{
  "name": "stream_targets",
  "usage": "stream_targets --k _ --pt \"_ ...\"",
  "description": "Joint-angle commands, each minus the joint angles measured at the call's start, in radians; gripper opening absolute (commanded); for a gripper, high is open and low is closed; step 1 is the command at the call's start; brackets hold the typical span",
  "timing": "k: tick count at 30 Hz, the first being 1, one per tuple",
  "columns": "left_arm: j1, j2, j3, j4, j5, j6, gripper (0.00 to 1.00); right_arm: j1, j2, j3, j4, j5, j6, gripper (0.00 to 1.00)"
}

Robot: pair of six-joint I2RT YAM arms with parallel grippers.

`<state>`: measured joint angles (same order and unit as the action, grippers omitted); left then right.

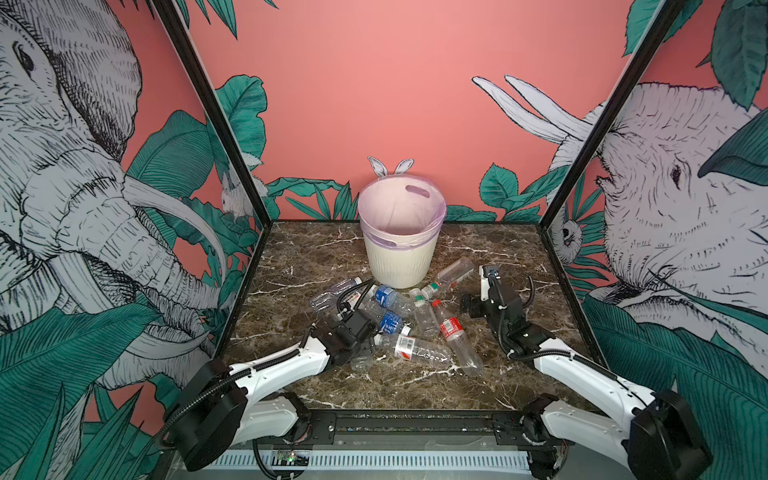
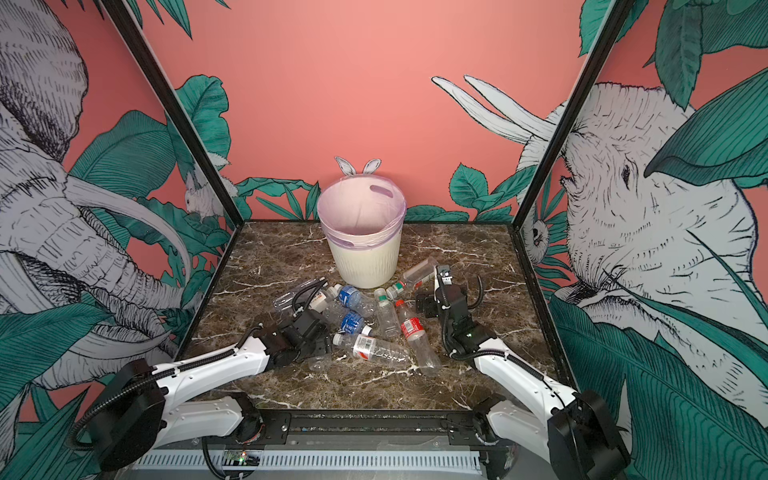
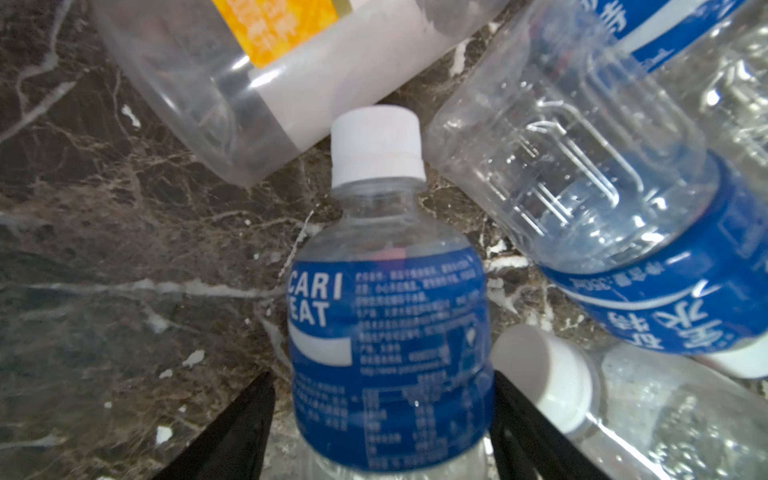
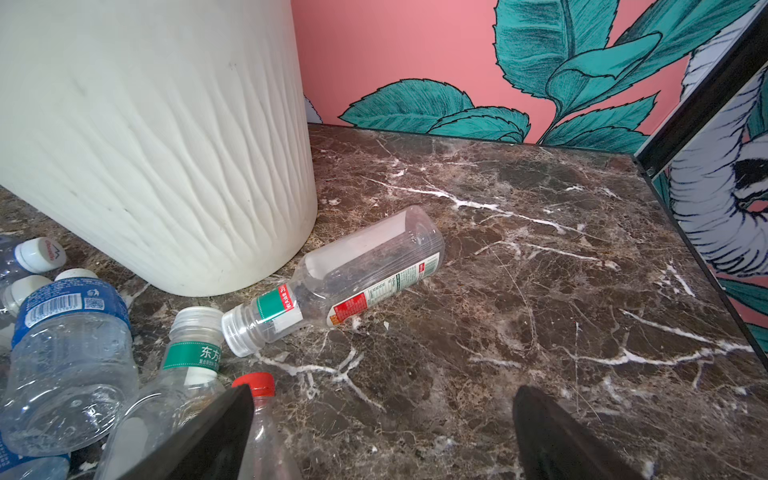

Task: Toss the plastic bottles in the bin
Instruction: 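Close the left gripper on the blue-label POCARI SWEAT bottle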

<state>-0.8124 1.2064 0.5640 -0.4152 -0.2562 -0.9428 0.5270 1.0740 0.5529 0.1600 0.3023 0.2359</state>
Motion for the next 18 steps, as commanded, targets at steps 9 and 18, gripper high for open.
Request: stream_targets --k 9,18 --pt "-0.005 0.051 -0.006 -0.013 0.006 -0.004 0.76 -0.005 0.001 0.018 0.033 -0.002 0.008 0.99" --pt "-0.006 0.052 0.002 -0.032 -0.003 0.015 0.64 -0.005 0.003 0.018 0.032 0.003 0.008 1.00"
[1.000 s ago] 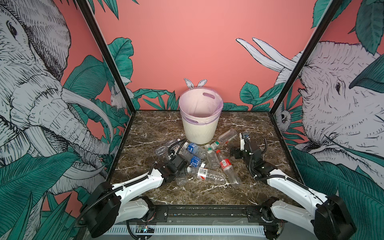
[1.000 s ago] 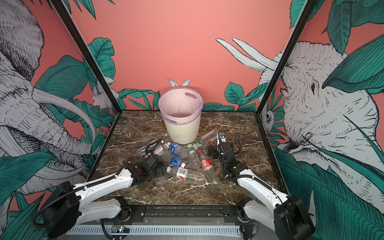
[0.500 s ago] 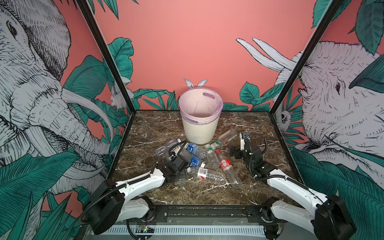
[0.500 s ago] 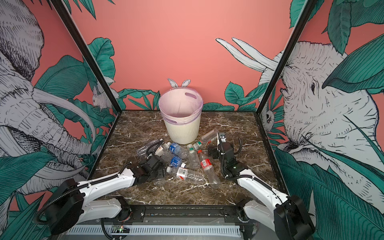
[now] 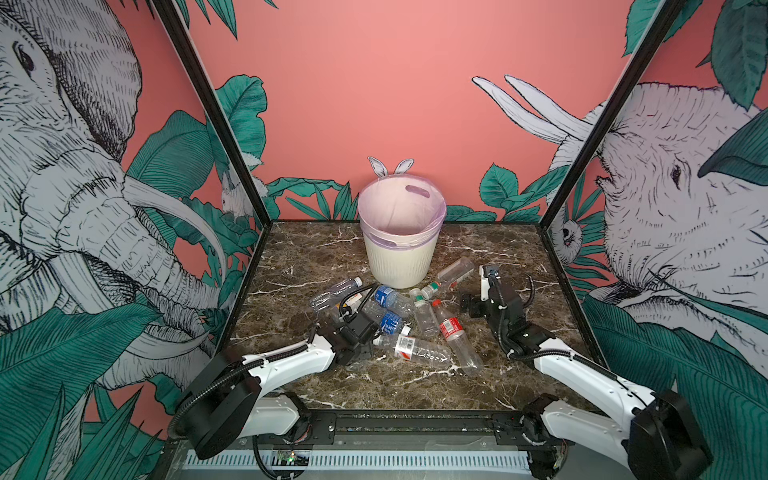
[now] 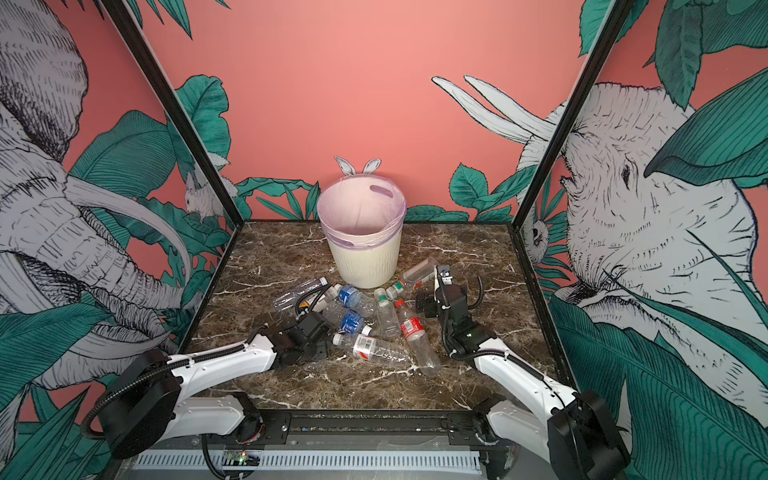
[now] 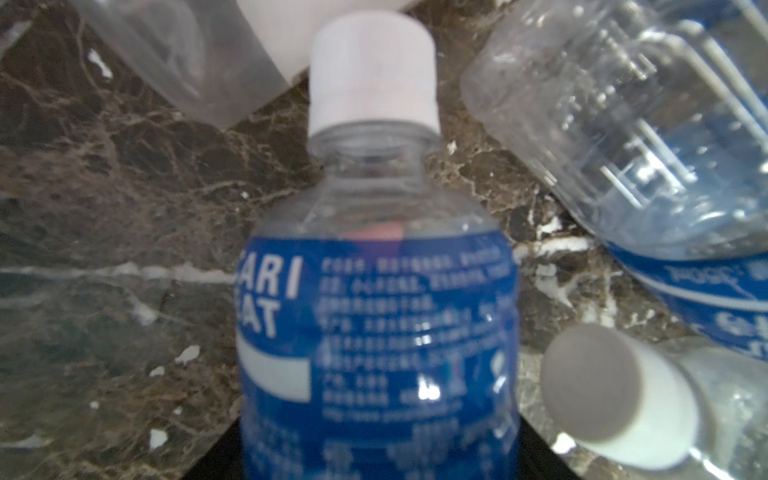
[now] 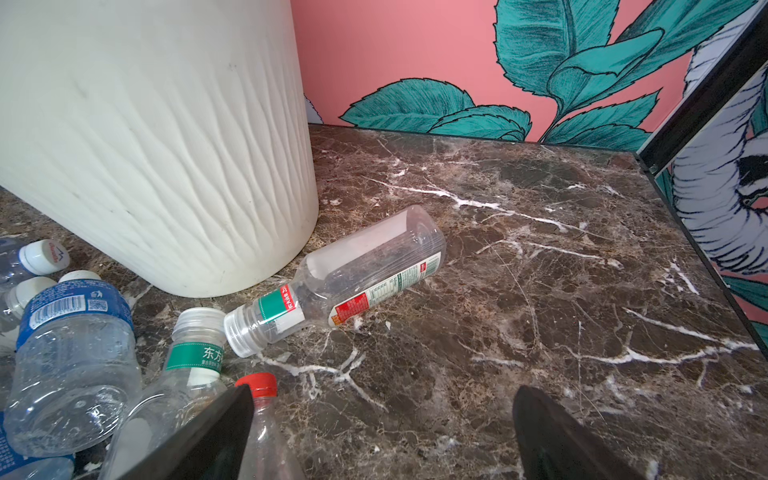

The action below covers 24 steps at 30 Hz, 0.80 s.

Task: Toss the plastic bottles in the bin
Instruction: 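Close the left gripper on the blue-label POCARI SWEAT bottle, then lift the POCARI SWEAT bottle over the bin and release it with the left gripper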

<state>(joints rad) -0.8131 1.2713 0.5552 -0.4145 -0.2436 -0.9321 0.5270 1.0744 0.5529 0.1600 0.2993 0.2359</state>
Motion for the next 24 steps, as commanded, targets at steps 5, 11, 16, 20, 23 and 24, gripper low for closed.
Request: stream_targets --k 5,11,16,20,23,24 --pt "-0.004 -0.050 0.011 -0.065 -0.047 0.047 0.57 -0.005 0.007 0.020 0.033 0.006 0.008 0.99" --pt "-0.005 -0.132 -0.022 -0.022 -0.038 0.139 0.51 -0.005 0.009 0.019 0.036 0.004 0.007 0.99" --pt "-0.005 -0.206 -0.047 0.008 -0.039 0.224 0.48 -0.005 0.012 0.019 0.035 0.003 0.007 1.00" --pt "-0.005 -0.292 -0.063 0.027 -0.064 0.307 0.46 -0.005 0.016 0.019 0.035 0.005 0.006 0.99" --pt "-0.005 -0.354 -0.078 0.060 -0.066 0.371 0.46 -0.005 0.021 0.021 0.035 0.001 0.007 0.99" --pt "-0.005 -0.379 -0.087 0.077 -0.066 0.396 0.45 -0.005 0.022 0.021 0.035 0.001 0.006 0.99"
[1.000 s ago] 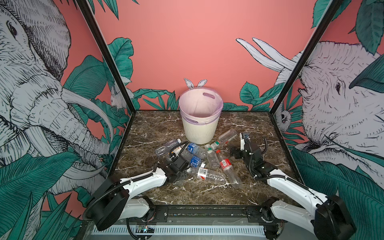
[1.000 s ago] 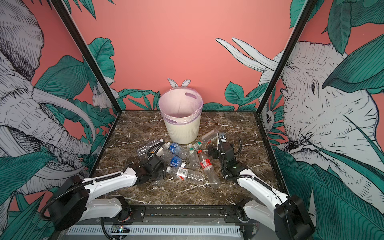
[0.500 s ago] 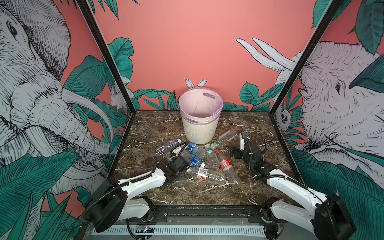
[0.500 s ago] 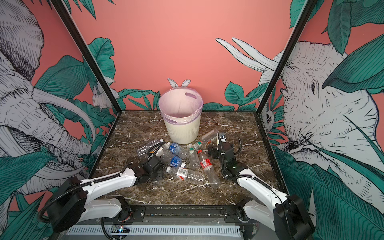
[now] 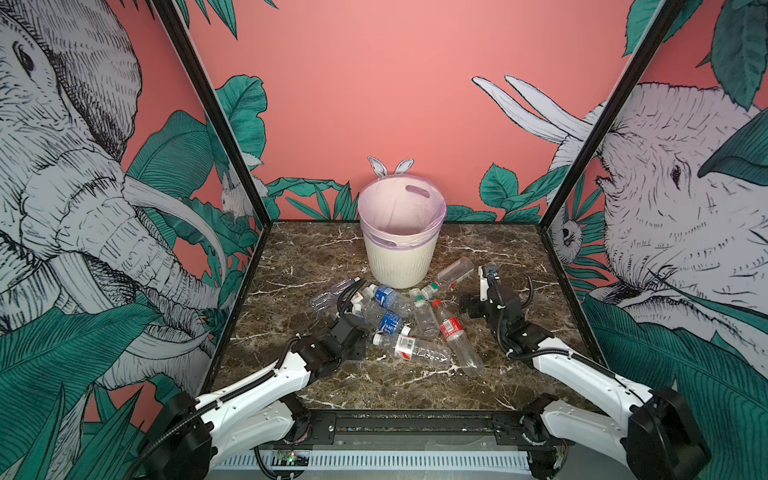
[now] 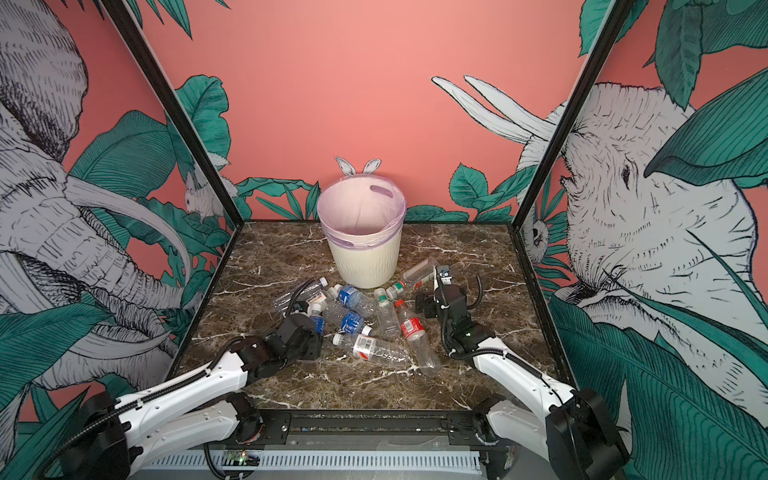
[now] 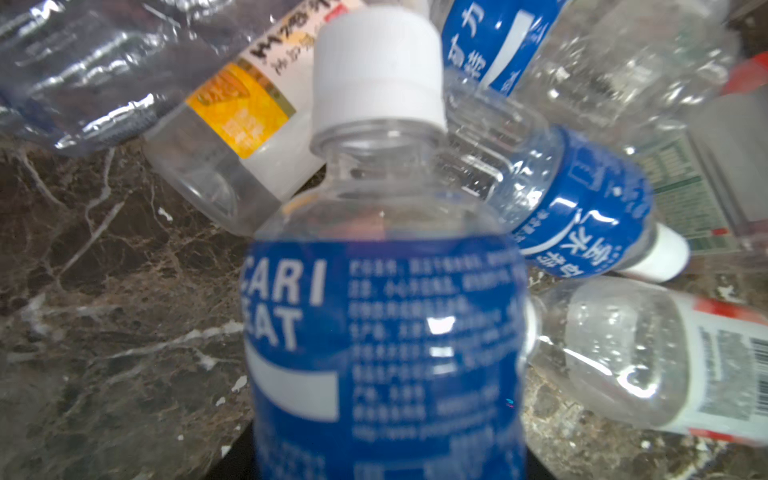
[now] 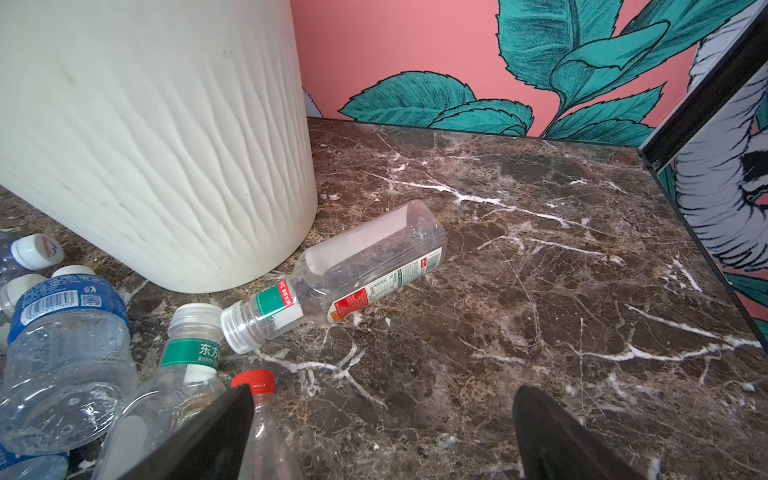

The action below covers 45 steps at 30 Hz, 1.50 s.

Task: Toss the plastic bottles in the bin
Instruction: 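Lift the POCARI SWEAT bottle over the bin and release it with the left gripper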

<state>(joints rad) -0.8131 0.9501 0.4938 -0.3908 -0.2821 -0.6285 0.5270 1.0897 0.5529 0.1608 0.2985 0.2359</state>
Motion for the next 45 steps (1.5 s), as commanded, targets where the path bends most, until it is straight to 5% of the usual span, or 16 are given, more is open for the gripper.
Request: stream_targets --k 1,15,25,31,36,42,45 --pt "-0.005 -0.084 -0.033 0.069 -0.022 0.113 0.45 -0.005 0.007 0.021 0.033 0.002 0.006 0.99" --pt "-0.006 -0.479 -0.093 0.174 0.064 0.351 0.39 -0.005 0.027 0.033 0.027 -0.014 0.007 0.99" --pt "-0.005 -0.483 -0.002 0.200 0.083 0.426 0.39 -0.005 0.036 0.043 0.019 -0.026 0.006 0.99" --pt "-0.005 -0.301 0.164 0.267 0.071 0.515 0.39 -0.005 0.018 0.042 0.011 -0.021 0.000 0.99" --pt "0.006 -0.019 0.461 0.320 0.043 0.644 0.39 -0.007 0.015 0.048 0.002 -0.027 0.002 0.99" --pt "0.262 0.417 0.944 0.336 0.300 0.619 0.42 -0.007 0.011 0.057 -0.013 -0.046 0.024 0.99" --pt "0.341 0.657 1.239 0.217 0.388 0.584 0.60 -0.006 0.008 0.061 -0.022 -0.044 0.029 0.99"
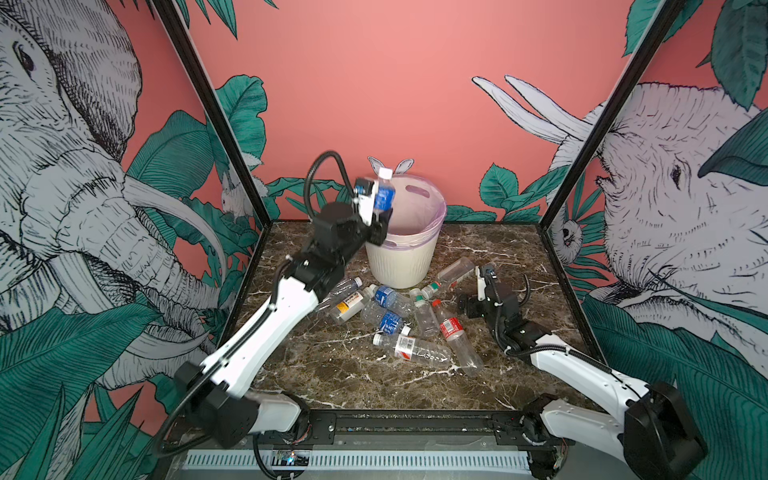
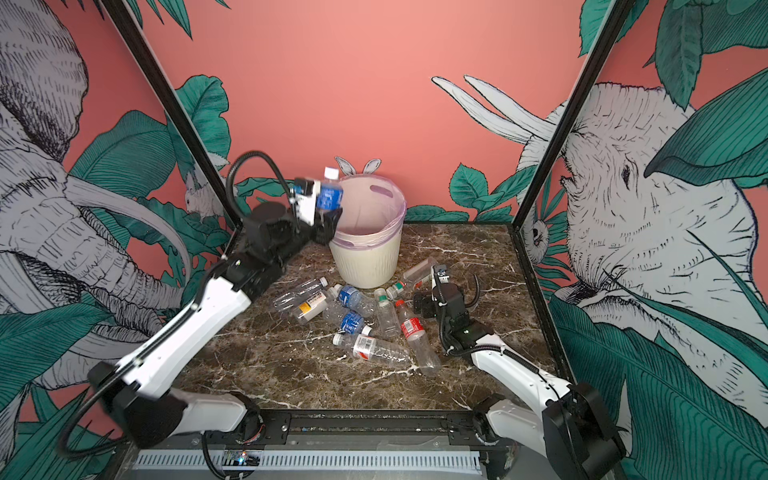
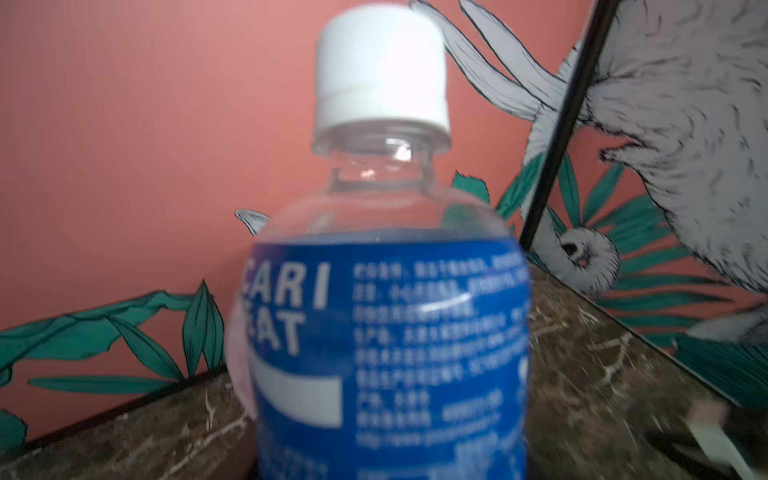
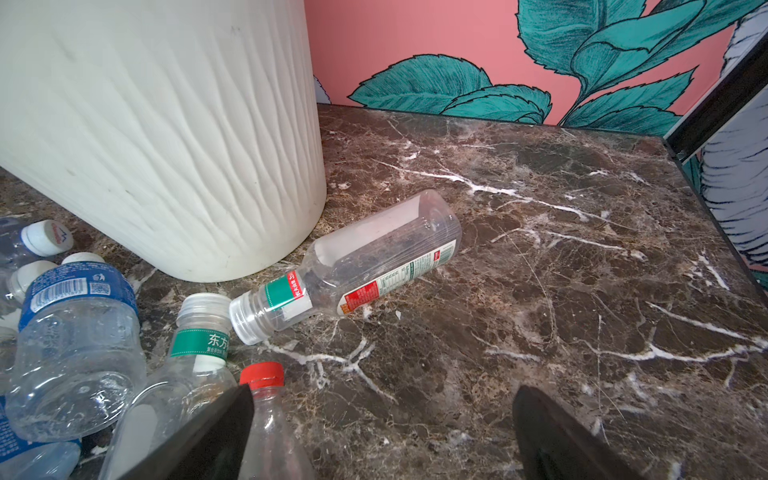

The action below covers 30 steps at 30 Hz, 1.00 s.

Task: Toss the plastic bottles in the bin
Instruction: 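Lift the POCARI SWEAT bottle over the bin and release it with the left gripper, then draw the left gripper back from the bin while the right gripper hovers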

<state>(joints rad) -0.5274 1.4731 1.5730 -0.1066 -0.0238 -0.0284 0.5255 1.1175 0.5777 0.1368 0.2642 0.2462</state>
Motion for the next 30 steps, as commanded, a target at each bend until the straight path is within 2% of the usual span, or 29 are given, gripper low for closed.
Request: stream_targets --k 1,2,3,4,7,17,24,30 --pt "0.074 0.198 0.253 -0.114 0.151 -0.037 0.76 -0.007 -0.022 0.037 -0.001 -0.007 0.018 1.00" --pt "0.089 0.257 0.324 -0.145 0.182 -0.049 0.90 -0.007 -0.021 0.039 -0.005 -0.006 0.018 0.99" --pt "0.094 0.294 0.365 -0.157 0.199 -0.053 0.98 -0.007 -0.022 0.038 -0.006 -0.006 0.018 0.99" --pt "0.098 0.320 0.395 -0.165 0.207 -0.054 1.00 -0.007 -0.021 0.040 -0.008 -0.008 0.018 0.99" --pt "0.097 0.328 0.406 -0.164 0.213 -0.054 1.00 -0.008 -0.022 0.051 -0.025 -0.003 0.014 0.99" --pt "0.099 0.173 0.245 -0.122 0.183 -0.067 1.00 -0.010 0.013 0.081 -0.054 -0.047 0.012 0.99" --pt "0.099 0.031 0.070 -0.088 0.118 -0.076 1.00 -0.010 0.093 0.133 -0.090 -0.138 0.005 0.99" --pt "0.100 -0.120 -0.136 -0.004 0.127 -0.114 1.00 -0.010 0.167 0.179 -0.129 -0.177 0.008 0.99"
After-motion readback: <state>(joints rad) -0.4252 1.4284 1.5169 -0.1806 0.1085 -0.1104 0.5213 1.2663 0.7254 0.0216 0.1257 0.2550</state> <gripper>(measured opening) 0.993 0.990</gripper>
